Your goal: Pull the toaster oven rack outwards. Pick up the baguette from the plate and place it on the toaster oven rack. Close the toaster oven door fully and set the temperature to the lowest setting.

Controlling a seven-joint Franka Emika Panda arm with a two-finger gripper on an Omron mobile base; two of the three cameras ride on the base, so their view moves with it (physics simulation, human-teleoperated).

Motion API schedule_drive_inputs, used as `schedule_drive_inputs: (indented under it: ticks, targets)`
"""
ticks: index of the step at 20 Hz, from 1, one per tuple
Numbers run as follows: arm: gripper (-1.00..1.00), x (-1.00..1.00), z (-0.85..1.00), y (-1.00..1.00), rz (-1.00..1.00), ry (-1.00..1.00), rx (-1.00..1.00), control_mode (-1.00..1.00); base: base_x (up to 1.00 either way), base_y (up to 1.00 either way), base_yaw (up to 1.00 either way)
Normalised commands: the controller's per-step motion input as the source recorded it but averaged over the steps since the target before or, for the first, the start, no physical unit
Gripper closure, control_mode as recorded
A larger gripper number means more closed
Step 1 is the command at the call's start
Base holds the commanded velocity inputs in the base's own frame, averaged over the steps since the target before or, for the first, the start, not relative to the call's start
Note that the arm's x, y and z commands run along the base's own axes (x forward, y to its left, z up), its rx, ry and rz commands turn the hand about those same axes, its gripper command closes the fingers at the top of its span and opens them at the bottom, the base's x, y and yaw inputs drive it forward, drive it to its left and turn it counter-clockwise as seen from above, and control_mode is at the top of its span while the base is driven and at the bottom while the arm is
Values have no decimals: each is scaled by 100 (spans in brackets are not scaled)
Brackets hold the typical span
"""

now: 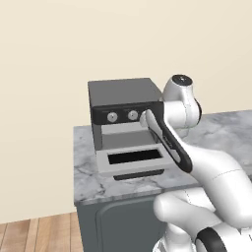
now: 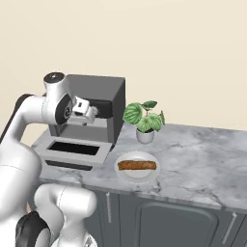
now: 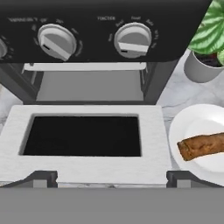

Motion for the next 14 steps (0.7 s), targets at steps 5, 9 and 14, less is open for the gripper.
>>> schedule_drive_inputs:
  ticks: [5,9,14]
  targets:
    - [-100,-3,-8,0,-10,-9,9,-100,0,0,0]
    - [-100,-6,-14,0,-7,-6,9,-100,0,0,0]
    - [-100,-8,-17,0,-1,-5,10,-100,0,0,0]
